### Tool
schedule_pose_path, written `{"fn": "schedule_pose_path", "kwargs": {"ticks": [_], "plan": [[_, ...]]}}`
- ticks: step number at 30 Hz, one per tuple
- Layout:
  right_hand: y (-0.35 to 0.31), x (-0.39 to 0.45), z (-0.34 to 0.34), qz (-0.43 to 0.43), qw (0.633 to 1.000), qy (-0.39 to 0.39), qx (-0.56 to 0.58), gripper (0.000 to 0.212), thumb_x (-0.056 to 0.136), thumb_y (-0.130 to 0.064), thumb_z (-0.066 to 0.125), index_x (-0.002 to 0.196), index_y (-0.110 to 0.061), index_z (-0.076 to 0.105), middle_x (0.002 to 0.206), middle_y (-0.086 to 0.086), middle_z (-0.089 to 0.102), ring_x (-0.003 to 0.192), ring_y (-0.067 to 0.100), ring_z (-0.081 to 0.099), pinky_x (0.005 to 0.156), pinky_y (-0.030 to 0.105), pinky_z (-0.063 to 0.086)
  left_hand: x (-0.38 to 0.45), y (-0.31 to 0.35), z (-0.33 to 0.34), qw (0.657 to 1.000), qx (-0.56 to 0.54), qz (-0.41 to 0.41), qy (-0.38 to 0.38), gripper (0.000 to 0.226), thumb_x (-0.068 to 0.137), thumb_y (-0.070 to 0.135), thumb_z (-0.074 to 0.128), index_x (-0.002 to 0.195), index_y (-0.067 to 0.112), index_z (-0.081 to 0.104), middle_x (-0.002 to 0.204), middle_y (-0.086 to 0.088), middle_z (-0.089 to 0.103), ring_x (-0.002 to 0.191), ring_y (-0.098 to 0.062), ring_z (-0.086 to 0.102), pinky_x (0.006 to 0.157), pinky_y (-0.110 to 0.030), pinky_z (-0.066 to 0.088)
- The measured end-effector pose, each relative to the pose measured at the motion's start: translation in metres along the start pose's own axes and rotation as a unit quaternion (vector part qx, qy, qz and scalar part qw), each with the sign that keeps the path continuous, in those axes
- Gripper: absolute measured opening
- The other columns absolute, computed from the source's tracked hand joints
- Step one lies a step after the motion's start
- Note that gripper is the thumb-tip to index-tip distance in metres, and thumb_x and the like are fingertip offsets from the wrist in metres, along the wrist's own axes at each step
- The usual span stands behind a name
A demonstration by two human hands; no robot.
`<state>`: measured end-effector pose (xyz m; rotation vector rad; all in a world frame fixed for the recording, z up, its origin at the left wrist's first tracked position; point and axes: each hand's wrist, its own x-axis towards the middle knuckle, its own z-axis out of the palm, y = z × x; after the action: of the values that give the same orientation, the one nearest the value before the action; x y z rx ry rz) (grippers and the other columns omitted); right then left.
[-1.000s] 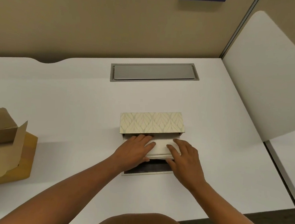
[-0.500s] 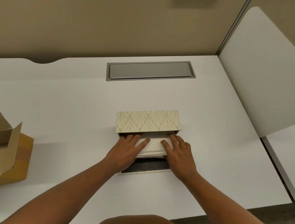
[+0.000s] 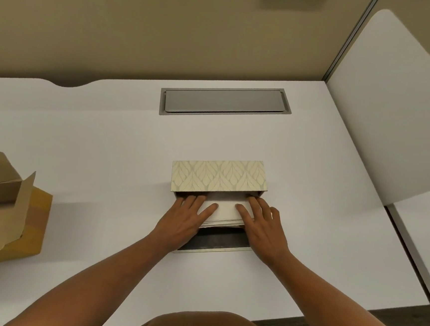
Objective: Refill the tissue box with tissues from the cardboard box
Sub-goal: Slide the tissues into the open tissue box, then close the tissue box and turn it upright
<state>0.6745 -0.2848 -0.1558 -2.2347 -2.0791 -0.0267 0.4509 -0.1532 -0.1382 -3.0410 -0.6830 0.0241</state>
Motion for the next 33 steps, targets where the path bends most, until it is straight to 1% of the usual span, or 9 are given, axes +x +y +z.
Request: {"fn": "schedule_pose_path", "kwargs": {"ticks": [2,4,7,9,11,14,19,26,33], "plan": [[0.002,-0.003,-0.006,-0.002,0.999,0.029,0.015,0.058,0.088,-0.044,0.067,0.135,-0.018,0.045,0.145,0.018,0.042,0.129,0.035,0.040,0.095,0.051,0.045,-0.001,-0.001,-0.001,1.000,0.006,0.016,0.015,0.075,0.077,0.028,0.079,0.141,0.016,0.042,0.142,-0.022,0.049,0.123,-0.038,0.050,0.098,-0.052,0.046],[0.007,-0.005,-0.017,-0.001,0.996,0.078,0.043,0.054,0.091,-0.053,0.059,0.131,-0.017,0.049,0.140,0.016,0.048,0.125,0.033,0.044,0.095,0.048,0.043,-0.005,0.001,-0.001,0.997,0.017,0.058,0.039,0.060,0.087,0.030,0.068,0.140,0.013,0.044,0.148,-0.022,0.043,0.132,-0.038,0.042,0.109,-0.054,0.035],[0.016,0.002,-0.040,-0.009,0.985,0.163,0.064,0.040,0.094,-0.045,0.058,0.123,-0.017,0.054,0.131,0.013,0.053,0.118,0.032,0.050,0.093,0.044,0.042,-0.015,0.011,-0.002,0.991,0.012,0.116,0.066,0.042,0.095,0.014,0.058,0.135,0.008,0.048,0.132,-0.017,0.052,0.116,-0.035,0.051,0.103,-0.047,0.039],[0.017,0.016,-0.055,-0.028,0.981,0.184,0.055,0.034,0.095,-0.038,0.057,0.121,-0.017,0.055,0.129,0.012,0.054,0.118,0.032,0.049,0.092,0.045,0.043,-0.021,0.019,-0.004,0.990,-0.002,0.127,0.064,0.044,0.093,0.006,0.058,0.135,0.005,0.048,0.126,-0.016,0.054,0.108,-0.032,0.053,0.095,-0.042,0.044],[0.012,0.031,-0.066,-0.046,0.982,0.177,0.041,0.035,0.095,-0.034,0.056,0.125,-0.016,0.055,0.133,0.012,0.052,0.123,0.032,0.046,0.093,0.046,0.042,-0.024,0.027,-0.005,0.992,-0.011,0.113,0.060,0.050,0.090,0.007,0.063,0.137,0.003,0.047,0.130,-0.017,0.053,0.111,-0.031,0.052,0.095,-0.041,0.047],[0.005,0.049,-0.072,-0.047,0.991,0.126,0.014,0.042,0.097,-0.033,0.051,0.134,-0.012,0.053,0.146,0.014,0.048,0.134,0.034,0.041,0.099,0.047,0.038,-0.025,0.036,-0.008,0.997,-0.010,0.068,0.043,0.059,0.086,0.010,0.071,0.139,0.002,0.047,0.138,-0.019,0.053,0.118,-0.033,0.053,0.098,-0.042,0.048],[-0.003,0.042,-0.067,-0.051,0.998,0.041,0.017,0.043,0.096,-0.021,0.050,0.137,-0.007,0.052,0.144,0.016,0.053,0.130,0.035,0.049,0.100,0.048,0.043,-0.024,0.046,-0.015,0.999,-0.011,0.037,0.027,0.064,0.075,0.006,0.080,0.133,0.000,0.054,0.128,-0.017,0.060,0.108,-0.031,0.060,0.089,-0.041,0.055],[-0.013,0.026,-0.067,-0.029,0.999,0.028,0.022,0.049,0.091,-0.014,0.051,0.138,-0.005,0.052,0.145,0.016,0.052,0.133,0.036,0.046,0.104,0.047,0.042,-0.025,0.054,-0.018,1.000,-0.018,0.005,0.015,0.068,0.072,0.008,0.083,0.134,0.001,0.054,0.126,-0.016,0.061,0.106,-0.030,0.061,0.090,-0.041,0.056],[-0.016,0.008,-0.064,-0.036,0.999,0.024,0.030,0.054,0.087,-0.012,0.056,0.141,-0.006,0.050,0.148,0.016,0.049,0.136,0.036,0.043,0.108,0.046,0.039,-0.022,0.057,-0.023,1.000,-0.020,-0.019,0.002,0.080,0.055,0.014,0.095,0.128,0.002,0.062,0.122,-0.017,0.065,0.100,-0.030,0.066,0.080,-0.039,0.058]]}}
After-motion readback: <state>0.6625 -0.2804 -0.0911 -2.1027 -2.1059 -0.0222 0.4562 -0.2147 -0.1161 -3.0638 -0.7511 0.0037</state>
